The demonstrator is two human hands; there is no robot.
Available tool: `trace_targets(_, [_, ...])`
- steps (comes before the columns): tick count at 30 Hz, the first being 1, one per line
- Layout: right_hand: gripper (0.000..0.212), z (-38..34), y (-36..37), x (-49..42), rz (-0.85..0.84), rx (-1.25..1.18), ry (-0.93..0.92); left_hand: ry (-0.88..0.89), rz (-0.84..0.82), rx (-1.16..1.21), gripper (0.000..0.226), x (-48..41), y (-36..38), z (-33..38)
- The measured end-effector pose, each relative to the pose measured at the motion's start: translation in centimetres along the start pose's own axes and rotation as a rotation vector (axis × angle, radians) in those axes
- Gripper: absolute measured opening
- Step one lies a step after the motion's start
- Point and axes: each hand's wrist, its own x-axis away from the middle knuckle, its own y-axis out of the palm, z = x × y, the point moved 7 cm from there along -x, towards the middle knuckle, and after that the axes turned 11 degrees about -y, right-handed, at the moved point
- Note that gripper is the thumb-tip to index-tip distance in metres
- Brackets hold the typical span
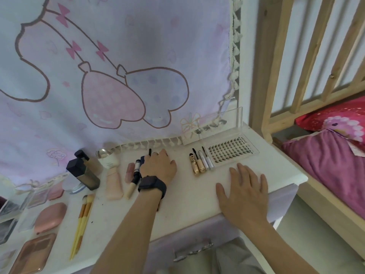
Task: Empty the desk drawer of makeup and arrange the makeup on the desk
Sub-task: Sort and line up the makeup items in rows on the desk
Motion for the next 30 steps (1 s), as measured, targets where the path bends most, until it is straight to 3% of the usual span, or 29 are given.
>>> trace_targets(3, [0.072, 0.0, -0.1, 0.0, 0.009, -0.012, -0.005, -0.059, -0.029, -0.062, 0.041, -0.7, 0.9, 0.5])
trace_targets(11, [0.066, 0.3, -0.2, 0.1, 0.035, 0.000, 0.002, -0.125, -0.010, 0.044, 0.039, -1.0, -0.3, 1.0])
trace_targets(16, [0.065, 0.5, -0.3, 0.1, 0.060, -0.051, -0.005, -0.004, 0.119, 0.465, 0.026, 3.7, -1.8, 0.4])
trace_targets(20, [0.062, 0.4, -1.0, 0.0, 0.111, -0.211, -0.033, 0.157, 0.181, 0.745, 0.026, 9.3, -0.7, 0.2])
trace_targets(26, [0.040, -0.9, -2.0, -1.2, -0.049, -0.859, -0.063, 0.254, 0.193, 0.742, 0.025, 12.2, 2.1, -0.5])
trace_targets(30, [0.034, -3.7, -1.9, -2.2, -0.190, -0.889, -0.175, 0.277, 0.111, 0.830, 0.020, 12.0, 2.4, -0.9])
